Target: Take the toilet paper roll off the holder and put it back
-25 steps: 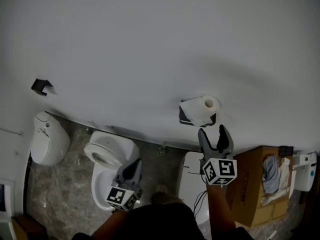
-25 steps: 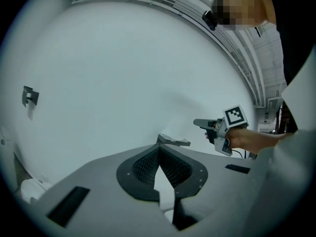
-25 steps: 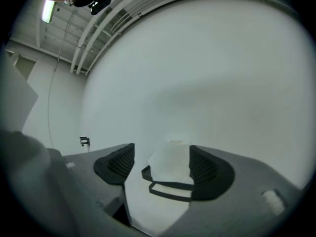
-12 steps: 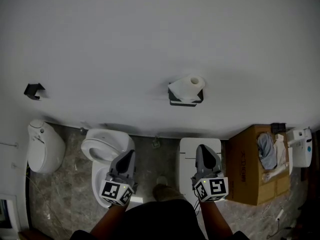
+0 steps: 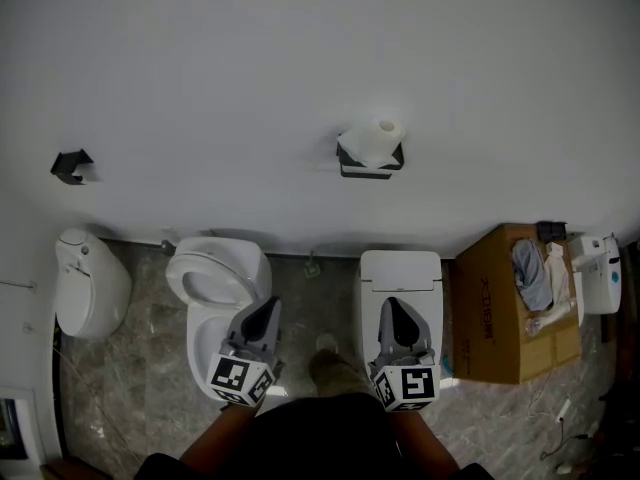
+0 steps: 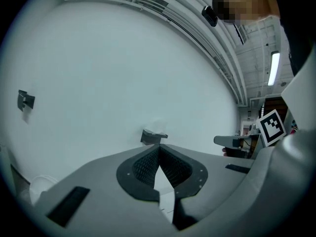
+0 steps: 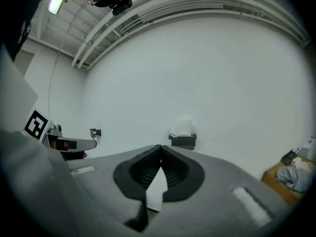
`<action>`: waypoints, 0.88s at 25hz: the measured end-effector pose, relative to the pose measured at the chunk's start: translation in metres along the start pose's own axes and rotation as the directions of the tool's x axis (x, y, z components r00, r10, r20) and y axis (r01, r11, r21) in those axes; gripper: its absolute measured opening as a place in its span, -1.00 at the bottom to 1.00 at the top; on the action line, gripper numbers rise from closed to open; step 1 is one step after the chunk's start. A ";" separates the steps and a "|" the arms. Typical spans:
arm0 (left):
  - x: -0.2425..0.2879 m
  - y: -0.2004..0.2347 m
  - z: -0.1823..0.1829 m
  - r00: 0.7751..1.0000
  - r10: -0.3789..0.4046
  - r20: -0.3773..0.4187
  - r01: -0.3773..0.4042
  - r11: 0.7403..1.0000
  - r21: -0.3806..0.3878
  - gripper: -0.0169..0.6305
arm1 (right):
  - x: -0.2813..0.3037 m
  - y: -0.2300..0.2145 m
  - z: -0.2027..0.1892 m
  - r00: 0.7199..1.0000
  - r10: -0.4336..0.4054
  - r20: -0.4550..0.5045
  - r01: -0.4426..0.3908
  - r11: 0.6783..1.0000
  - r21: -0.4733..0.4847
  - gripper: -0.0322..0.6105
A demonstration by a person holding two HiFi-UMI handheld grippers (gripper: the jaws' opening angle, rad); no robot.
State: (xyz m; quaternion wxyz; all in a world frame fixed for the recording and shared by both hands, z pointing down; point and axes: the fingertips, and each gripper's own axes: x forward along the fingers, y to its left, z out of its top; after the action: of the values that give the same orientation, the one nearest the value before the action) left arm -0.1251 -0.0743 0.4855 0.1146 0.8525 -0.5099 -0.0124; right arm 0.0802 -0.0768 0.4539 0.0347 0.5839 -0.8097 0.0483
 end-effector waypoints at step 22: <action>-0.018 -0.022 0.006 0.999 -0.024 0.022 0.024 0.999 0.037 -0.90 | -0.025 0.008 -0.003 1.000 -0.012 0.003 0.012 1.000 -0.020 -0.91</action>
State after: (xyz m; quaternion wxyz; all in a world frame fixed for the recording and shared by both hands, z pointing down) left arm -0.1149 -0.0499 0.4729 0.0931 0.8603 -0.5010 -0.0141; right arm 0.0807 -0.0505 0.4538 0.0396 0.5885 -0.8065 0.0392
